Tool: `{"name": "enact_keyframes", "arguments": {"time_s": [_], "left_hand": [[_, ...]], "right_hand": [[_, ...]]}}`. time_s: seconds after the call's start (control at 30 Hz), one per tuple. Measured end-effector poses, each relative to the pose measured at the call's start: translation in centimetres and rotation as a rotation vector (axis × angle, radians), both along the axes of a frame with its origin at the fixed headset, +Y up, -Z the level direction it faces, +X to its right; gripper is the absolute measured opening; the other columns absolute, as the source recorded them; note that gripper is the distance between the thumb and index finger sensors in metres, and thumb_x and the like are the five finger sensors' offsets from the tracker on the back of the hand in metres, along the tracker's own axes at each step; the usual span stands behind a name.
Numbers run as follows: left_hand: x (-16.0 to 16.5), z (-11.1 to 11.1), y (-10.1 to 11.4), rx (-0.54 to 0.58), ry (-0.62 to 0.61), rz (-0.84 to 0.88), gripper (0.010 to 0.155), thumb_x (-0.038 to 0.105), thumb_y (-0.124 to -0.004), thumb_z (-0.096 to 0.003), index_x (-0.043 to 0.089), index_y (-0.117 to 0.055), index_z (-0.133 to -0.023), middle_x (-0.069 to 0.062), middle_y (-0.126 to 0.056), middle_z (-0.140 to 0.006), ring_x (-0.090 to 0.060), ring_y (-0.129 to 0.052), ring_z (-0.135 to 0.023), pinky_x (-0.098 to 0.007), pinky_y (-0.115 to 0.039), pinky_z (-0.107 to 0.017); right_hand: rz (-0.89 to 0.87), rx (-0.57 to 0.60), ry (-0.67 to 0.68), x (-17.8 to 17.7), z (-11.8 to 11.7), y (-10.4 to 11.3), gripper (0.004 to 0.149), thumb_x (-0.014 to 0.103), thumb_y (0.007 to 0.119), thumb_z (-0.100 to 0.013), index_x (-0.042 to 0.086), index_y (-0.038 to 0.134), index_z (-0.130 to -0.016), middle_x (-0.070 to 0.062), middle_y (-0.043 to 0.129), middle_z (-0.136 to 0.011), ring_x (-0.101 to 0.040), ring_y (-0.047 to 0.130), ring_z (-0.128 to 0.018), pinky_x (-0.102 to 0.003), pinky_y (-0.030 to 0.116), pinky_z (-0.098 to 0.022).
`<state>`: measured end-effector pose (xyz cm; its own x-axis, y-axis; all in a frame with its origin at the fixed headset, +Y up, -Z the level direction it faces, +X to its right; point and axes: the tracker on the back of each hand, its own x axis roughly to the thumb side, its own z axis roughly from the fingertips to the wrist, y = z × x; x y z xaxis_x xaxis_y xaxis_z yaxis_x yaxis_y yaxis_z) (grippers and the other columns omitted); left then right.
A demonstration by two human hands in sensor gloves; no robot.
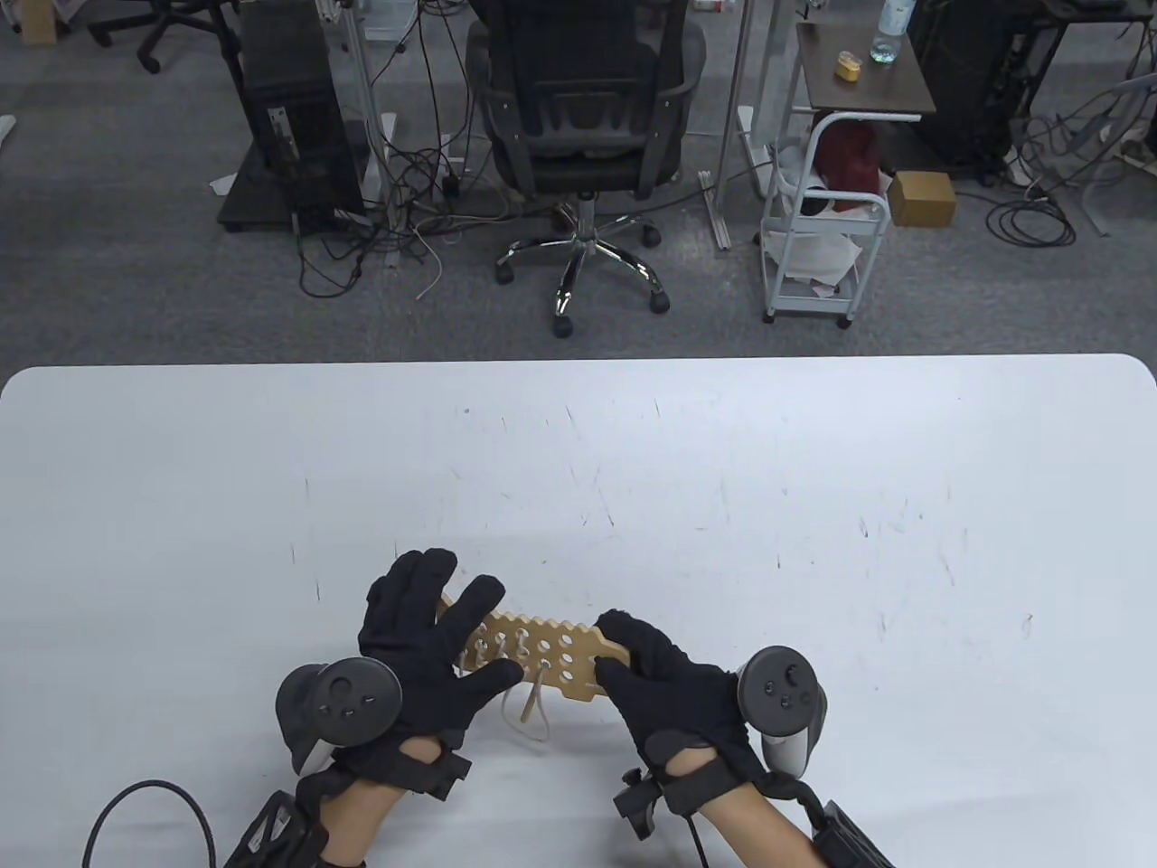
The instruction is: Thread rope through all holes on crocodile lacing toy
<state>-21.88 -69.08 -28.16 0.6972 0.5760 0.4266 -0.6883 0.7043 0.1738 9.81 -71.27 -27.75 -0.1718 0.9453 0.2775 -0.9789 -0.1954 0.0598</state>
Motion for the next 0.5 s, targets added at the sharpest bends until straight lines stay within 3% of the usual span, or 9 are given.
{"name": "enact_keyframes", "arguments": {"time_s": [0.3, 0.5], "left_hand": [[-2.2, -0.6, 0.3, -0.015, 0.074, 0.086, 0.073, 0.061, -0.086, -0.0386, 0.05, -0.056, -0.105, -0.004, -0.038, -0.118, -0.036, -0.028, -0.111, -0.062, -0.021, -0.078], [-3.7, -1.1, 0.1, -0.056, 0.133, 0.172, 0.075, 0.059, -0.083, -0.0402, 0.042, -0.054, -0.107, -0.005, -0.04, -0.116, -0.036, -0.029, -0.11, -0.062, -0.024, -0.078]], "right_hand": [[-0.054, -0.038, -0.034, 1.0, -0.5, -0.2, 0.052, 0.03, 0.087, -0.044, 0.008, 0.074, -0.09, -0.01, 0.099, -0.076, -0.028, 0.106, -0.057, -0.043, 0.083, -0.044], [-0.093, -0.061, -0.045, 1.4, -0.6, -0.3, 0.052, 0.031, 0.086, -0.045, 0.009, 0.075, -0.09, -0.01, 0.099, -0.075, -0.028, 0.106, -0.055, -0.045, 0.082, -0.044]]}}
